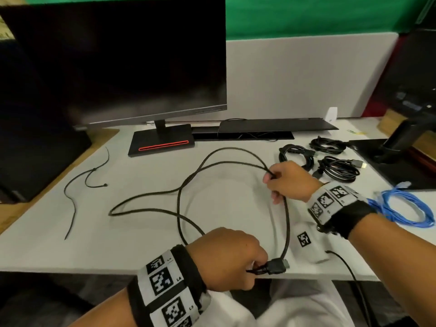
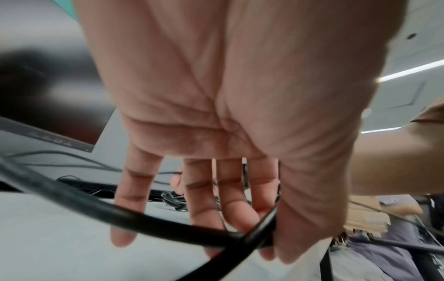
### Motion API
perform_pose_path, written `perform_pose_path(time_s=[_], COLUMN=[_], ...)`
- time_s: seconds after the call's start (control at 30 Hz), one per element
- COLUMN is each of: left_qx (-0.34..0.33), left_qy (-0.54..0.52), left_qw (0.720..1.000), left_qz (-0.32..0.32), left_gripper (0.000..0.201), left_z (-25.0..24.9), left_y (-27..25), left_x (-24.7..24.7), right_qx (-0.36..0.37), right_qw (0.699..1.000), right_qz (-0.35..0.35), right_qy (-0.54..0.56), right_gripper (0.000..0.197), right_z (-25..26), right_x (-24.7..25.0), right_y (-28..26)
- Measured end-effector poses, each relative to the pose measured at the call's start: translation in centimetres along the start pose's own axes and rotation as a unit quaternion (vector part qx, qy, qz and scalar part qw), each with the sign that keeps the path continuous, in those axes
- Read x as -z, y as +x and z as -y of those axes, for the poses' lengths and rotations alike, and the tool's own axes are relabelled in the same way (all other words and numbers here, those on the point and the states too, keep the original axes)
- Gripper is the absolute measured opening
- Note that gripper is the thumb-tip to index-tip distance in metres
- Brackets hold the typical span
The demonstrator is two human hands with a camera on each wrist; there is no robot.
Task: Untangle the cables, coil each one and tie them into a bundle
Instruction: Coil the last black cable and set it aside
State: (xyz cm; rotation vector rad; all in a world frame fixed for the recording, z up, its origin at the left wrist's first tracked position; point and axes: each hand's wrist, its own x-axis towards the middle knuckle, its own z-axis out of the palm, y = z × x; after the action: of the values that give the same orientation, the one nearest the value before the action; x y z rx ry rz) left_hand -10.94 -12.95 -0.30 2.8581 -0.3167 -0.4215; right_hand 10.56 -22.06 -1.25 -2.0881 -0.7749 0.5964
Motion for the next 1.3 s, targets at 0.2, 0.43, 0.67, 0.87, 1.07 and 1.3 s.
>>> perform_pose_path(time_s=[0.2,0.43,0.67,0.87,1.07,1.3], left_qx=[-0.013,-0.001,0.092,-0.012,0.006,0.018], left_qy=[0.017,0.02,-0.057,-0.429,-0.428,-0.371], left_qw=[0.999,0.934,0.849,0.84,0.834,0.864], left_qz=[-0.043,-0.356,-0.517,-0.332,-0.348,-0.341], left_gripper=[0.018,0.026,0.047,0.031,0.049,0.041], left_z=[-3.5,-7.4,-7.8,-7.7,-8.1,-10.6], left_y=[-2.3,-7.6,-9.8,-8.3,-9.0,-9.9], left_x=[-1.1,2.5,4.6,3.9,4.3,4.2], right_qx=[0.113,0.196,0.228,0.244,0.266,0.36], right_qw=[0.982,0.969,0.969,0.953,0.961,0.918], right_qz=[-0.081,-0.118,-0.053,-0.05,-0.076,-0.048], right_qy=[0.13,0.092,0.076,0.17,-0.023,-0.161], right_gripper=[0.013,0.021,0.024,0.024,0.019,0.016], right_z=[2.3,3.6,6.2,7.1,6.8,8.7], right_x=[2.4,4.7,3.8,4.6,4.3,2.5], right_y=[-7.1,-15.4,-22.0,-21.5,-22.3,-24.5])
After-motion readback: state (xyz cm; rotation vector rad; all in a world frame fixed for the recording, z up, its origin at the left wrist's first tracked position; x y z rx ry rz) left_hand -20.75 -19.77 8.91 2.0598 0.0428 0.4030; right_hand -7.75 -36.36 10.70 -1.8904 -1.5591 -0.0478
